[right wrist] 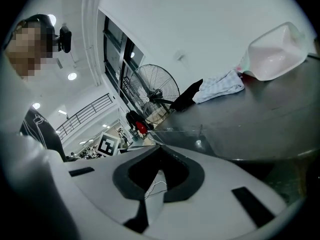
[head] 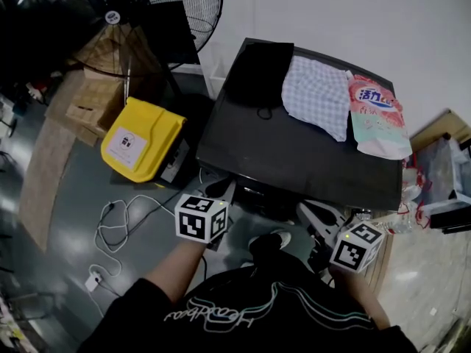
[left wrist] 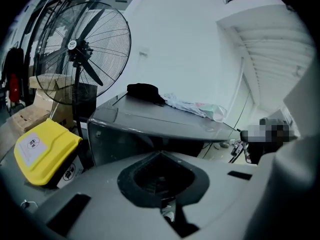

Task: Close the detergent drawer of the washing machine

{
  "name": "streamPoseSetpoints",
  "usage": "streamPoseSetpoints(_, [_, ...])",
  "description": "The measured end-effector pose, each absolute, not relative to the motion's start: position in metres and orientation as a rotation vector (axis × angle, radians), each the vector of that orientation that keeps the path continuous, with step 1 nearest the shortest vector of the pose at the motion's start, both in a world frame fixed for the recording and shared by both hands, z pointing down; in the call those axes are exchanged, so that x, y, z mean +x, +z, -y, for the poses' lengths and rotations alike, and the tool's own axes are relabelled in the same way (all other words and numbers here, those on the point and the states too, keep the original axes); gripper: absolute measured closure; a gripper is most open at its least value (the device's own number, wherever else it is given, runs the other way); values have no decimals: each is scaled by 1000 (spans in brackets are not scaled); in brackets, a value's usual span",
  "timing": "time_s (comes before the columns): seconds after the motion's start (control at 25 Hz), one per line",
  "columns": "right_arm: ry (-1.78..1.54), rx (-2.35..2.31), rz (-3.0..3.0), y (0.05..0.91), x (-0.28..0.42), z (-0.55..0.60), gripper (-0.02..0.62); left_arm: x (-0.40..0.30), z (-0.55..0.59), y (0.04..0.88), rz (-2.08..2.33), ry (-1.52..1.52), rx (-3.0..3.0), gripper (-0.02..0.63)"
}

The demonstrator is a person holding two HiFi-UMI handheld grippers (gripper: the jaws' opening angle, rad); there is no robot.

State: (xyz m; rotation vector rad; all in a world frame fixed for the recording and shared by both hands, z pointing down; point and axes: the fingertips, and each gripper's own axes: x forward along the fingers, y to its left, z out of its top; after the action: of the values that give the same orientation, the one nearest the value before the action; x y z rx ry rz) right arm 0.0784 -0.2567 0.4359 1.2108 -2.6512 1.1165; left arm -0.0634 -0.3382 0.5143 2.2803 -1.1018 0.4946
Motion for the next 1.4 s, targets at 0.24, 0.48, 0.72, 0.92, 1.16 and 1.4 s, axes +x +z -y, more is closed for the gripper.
streamPoseSetpoints(0.24, [1010, 1112, 2688, 415, 69, 244, 569, -60, 326, 507, 1051, 514, 2283, 583])
streamPoseSetpoints(0.48, [870, 1105, 2727, 394, 69, 212, 569, -50, 275, 443, 915, 402, 2388, 583])
streamPoseSetpoints(0.72, [847, 1156, 2797, 366, 61, 177, 569, -47, 221, 368, 832, 243, 2498, 583])
streamPoseSetpoints(0.92, [748, 1220, 2857, 330, 59, 153, 569, -52, 183, 334, 789, 142, 2531, 583])
streamPoseSetpoints(1.16, [680, 1253, 2854, 315, 62, 134, 569, -53, 164, 309, 768, 78, 2564, 583])
streamPoseSetpoints(1.4, [696, 1267, 2828, 317, 63, 124, 569, -53, 159, 307, 742, 62, 2561, 583])
